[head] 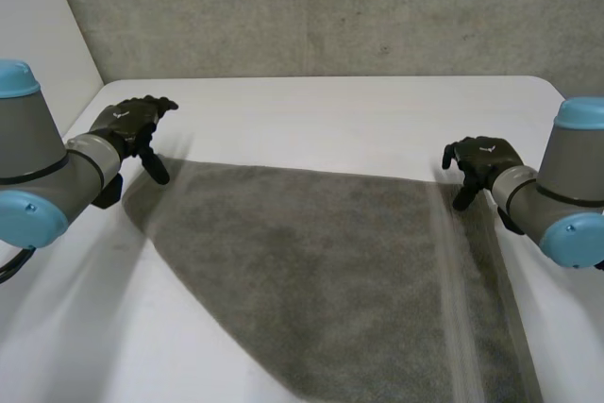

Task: Fold the towel.

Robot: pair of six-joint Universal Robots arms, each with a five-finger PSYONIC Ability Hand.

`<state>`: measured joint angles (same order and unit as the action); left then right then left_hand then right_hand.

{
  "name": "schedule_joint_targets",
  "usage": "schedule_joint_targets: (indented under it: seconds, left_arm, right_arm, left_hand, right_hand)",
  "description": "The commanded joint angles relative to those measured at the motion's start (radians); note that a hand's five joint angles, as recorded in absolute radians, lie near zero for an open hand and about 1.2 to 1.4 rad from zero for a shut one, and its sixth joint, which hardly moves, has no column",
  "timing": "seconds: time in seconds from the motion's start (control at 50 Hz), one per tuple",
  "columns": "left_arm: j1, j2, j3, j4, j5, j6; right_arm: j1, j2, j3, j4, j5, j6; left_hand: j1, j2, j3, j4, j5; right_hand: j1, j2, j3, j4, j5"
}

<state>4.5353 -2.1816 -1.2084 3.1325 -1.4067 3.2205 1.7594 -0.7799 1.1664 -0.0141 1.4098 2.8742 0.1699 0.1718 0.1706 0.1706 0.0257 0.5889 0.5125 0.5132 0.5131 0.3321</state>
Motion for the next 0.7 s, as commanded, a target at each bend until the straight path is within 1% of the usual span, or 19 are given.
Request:
schedule_joint_targets:
  seconds: [0.02,0.2,0.24,0.26,0.28,0.3,0.34,0.36,0.38,0.52,0.56,0.62,0.66,0.68,0.7]
  left_arm:
    - [-0.001,0.003,-0.005,0.0,0.0,-0.001]
    - [-0.001,0.003,-0.008,0.0,-0.002,-0.001]
    - [-0.001,0.003,-0.008,0.0,-0.002,-0.001]
    - [-0.001,0.003,-0.008,0.0,-0.002,-0.001]
    - [-0.001,0.003,-0.008,0.0,-0.003,-0.001]
    - [-0.001,0.003,-0.008,0.0,-0.003,-0.001]
    - [-0.001,0.003,-0.008,0.0,-0.003,-0.001]
    - [-0.001,0.003,-0.008,0.0,-0.003,-0.001]
    - [-0.001,0.003,-0.008,0.0,-0.003,-0.001]
    - [-0.001,0.005,-0.008,0.0,-0.005,-0.001]
    - [-0.001,0.005,-0.008,-0.002,-0.005,-0.001]
    - [-0.001,0.005,-0.008,-0.002,-0.005,-0.001]
    - [-0.001,0.005,-0.008,-0.002,-0.005,-0.001]
    - [-0.001,0.005,-0.008,-0.002,-0.005,-0.001]
    - [-0.001,0.005,-0.008,-0.002,-0.005,-0.001]
  right_arm:
    - [-0.003,0.068,-0.034,-0.018,0.0,-0.001]
    - [-0.018,0.105,-0.065,-0.018,0.0,0.005]
    - [-0.021,0.11,-0.068,-0.018,-0.002,0.007]
    - [-0.024,0.113,-0.071,-0.018,-0.002,0.007]
    - [-0.026,0.113,-0.073,-0.018,-0.003,0.008]
    - [-0.026,0.113,-0.073,-0.018,-0.003,0.008]
    - [-0.037,0.108,-0.073,-0.018,-0.003,0.011]
    - [-0.037,0.108,-0.073,-0.018,-0.003,0.011]
    - [-0.041,0.102,-0.071,-0.02,-0.005,0.011]
    - [-0.044,0.065,-0.07,-0.023,-0.022,0.019]
    - [-0.044,0.05,-0.07,-0.024,-0.052,0.042]
    - [-0.046,0.041,-0.07,-0.026,-0.069,0.059]
    - [-0.046,0.013,-0.07,-0.029,-0.116,0.094]
    - [-0.046,0.013,-0.07,-0.029,-0.117,0.094]
    - [-0.046,-0.004,-0.067,-0.029,-0.149,0.103]
  left_hand:
    - [0.023,0.021,0.022,0.022,-0.007]
    - [0.017,0.015,0.017,0.017,-0.013]
    - [0.014,0.012,0.014,0.014,-0.016]
    - [0.014,0.012,0.014,0.014,-0.016]
    - [0.014,0.012,0.014,0.014,-0.016]
    - [0.014,0.012,0.014,0.014,-0.016]
    - [0.011,0.009,0.011,0.011,-0.019]
    - [0.011,0.009,0.011,0.011,-0.019]
    - [0.011,0.009,0.011,0.011,-0.019]
    - [0.008,0.006,0.008,0.008,-0.022]
    - [0.008,0.006,0.008,0.008,-0.022]
    - [0.008,0.006,0.008,0.008,-0.022]
    - [0.008,0.006,0.008,0.008,-0.022]
    - [0.008,0.006,0.008,0.008,-0.022]
    - [0.008,0.006,0.008,0.008,-0.022]
  right_hand:
    - [0.045,0.121,0.121,0.121,0.127]
    - [0.08,0.157,0.156,0.156,0.163]
    - [0.124,0.201,0.2,0.2,0.207]
    - [0.229,0.305,0.305,0.305,0.311]
    - [0.399,0.475,0.474,0.474,0.481]
    - [0.4,0.477,0.476,0.476,0.483]
    - [0.701,0.778,0.777,0.777,0.783]
    - [0.703,0.779,0.778,0.779,0.785]
    - [0.806,0.883,0.882,0.882,0.889]
    - [0.807,0.884,0.883,0.883,0.89]
    - [0.807,0.884,0.883,0.883,0.89]
    - [0.807,0.884,0.883,0.883,0.89]
    - [0.807,0.884,0.883,0.883,0.89]
    - [0.807,0.884,0.883,0.883,0.89]
    - [0.807,0.884,0.883,0.883,0.89]
